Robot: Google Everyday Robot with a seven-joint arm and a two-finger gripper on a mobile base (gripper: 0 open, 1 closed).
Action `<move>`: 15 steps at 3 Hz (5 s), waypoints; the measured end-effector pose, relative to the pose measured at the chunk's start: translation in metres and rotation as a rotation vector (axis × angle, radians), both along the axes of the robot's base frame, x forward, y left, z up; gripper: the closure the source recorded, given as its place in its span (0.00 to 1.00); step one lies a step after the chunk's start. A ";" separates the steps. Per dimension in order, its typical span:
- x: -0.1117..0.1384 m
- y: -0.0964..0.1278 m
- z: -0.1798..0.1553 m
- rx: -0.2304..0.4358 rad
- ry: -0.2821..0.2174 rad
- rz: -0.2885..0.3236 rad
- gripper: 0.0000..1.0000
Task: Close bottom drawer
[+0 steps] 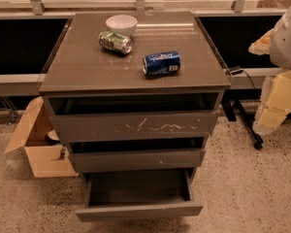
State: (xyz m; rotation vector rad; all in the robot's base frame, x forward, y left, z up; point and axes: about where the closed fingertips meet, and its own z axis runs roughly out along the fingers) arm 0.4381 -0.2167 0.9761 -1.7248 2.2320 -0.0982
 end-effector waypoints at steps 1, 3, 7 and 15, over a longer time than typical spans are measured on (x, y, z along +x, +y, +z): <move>0.000 0.002 -0.005 0.009 0.001 0.009 0.00; -0.003 0.027 -0.075 0.142 0.045 0.116 0.00; -0.034 0.076 -0.269 0.306 0.269 0.324 0.00; -0.054 0.166 -0.709 0.608 0.582 0.593 0.50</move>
Offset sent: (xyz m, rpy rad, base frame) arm 0.0017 0.0168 -0.0563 0.0942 0.0370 0.0925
